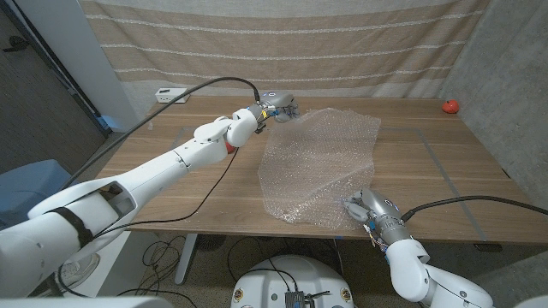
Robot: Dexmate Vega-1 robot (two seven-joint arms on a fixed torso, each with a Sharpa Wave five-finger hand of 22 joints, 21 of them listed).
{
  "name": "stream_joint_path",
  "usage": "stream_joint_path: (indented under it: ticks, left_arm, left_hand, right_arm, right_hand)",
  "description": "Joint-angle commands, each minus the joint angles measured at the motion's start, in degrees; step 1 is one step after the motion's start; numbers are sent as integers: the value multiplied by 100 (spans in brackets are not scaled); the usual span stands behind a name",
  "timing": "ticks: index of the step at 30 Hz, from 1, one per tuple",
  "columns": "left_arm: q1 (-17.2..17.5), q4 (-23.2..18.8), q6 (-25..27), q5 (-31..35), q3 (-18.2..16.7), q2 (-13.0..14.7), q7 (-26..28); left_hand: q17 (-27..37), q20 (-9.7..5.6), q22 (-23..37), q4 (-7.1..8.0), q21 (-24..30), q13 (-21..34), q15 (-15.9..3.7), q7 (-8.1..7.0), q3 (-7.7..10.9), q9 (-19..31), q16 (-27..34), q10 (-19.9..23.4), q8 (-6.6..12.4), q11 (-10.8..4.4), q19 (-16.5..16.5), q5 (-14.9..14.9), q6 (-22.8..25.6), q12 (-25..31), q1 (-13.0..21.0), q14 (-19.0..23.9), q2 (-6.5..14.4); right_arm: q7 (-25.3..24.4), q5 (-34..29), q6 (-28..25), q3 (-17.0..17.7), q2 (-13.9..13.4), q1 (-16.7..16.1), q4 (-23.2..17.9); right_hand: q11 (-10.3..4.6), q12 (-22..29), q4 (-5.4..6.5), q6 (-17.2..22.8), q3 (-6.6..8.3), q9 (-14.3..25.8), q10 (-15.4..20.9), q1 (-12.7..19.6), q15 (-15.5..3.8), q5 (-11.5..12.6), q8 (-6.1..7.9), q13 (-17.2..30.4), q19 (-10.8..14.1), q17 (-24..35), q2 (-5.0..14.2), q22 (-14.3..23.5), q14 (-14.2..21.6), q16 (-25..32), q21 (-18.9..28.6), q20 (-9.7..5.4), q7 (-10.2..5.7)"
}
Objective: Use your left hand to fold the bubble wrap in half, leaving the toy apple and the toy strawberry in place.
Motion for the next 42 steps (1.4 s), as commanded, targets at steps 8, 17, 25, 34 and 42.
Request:
stream_joint_path:
  ticks: [8, 17, 25, 34, 42]
  left_arm:
    - [454, -447, -1032, 654, -412, 234, 813]
    - [620, -631, -1568, 882, -584, 356, 1068]
    - [690, -714, -1961, 891, -674, 376, 976]
    - [875, -1056, -1653, 2010, -728, 389, 1610]
    - [1166, -1342, -1074, 3055, -703, 464, 2643]
  left_hand:
    - [25, -472, 9, -4, 72, 28, -581, 5, -78, -2, 22, 139, -13, 0, -39, 62, 127, -9, -27, 536, -35]
    - [21, -475, 13, -21, 123, 25, -581, -19, -110, -10, 15, 208, -36, 14, -26, 84, 186, -20, -22, 585, -72]
    - [16, -475, 16, -29, 207, 20, -581, -4, -155, -20, 9, 333, -68, 4, 6, 125, 285, -31, -23, 677, -116]
    - [11, -487, 14, -38, 255, 17, -580, -34, -180, -26, -1, 377, -83, 11, 13, 160, 371, -53, -17, 729, -153]
    - [6, -503, 10, -38, 309, 10, -582, -51, -249, -41, -15, 501, -104, 1, -12, 222, 534, -67, -55, 815, -261]
  right_arm:
    - [-102, 83, -118, 32, -39, 73, 11]
    - [-75, 167, -82, 45, -57, 117, 76]
    - [-57, 194, -63, 31, -80, 160, 91]
    - [-61, 194, -147, -16, -75, 187, 80]
    - [-91, 219, -208, 12, -118, 164, 60]
  right_hand:
    - [27, -22, 14, 50, 55, 3, 31, -23, -21, 10, -66, 3, 40, 3, 37, 22, 20, -28, 13, 22, 13]
    - [16, -39, 7, 74, 60, 4, 46, -31, -24, 9, -86, 3, 45, -2, 29, 22, 42, -32, 12, 24, 19]
    - [8, -52, 7, 81, 64, 4, 50, -39, -15, 8, -101, 3, 47, -5, 30, 22, 49, -37, 11, 27, 16]
    - [23, -67, -3, 87, 67, 5, 60, -41, -9, 7, -122, 3, 47, -6, 20, 22, 49, -46, 9, 27, 16]
    - [13, -80, -5, 101, 68, 6, 72, -51, -10, 5, -137, 4, 46, -8, 13, 22, 64, -48, 6, 35, 20]
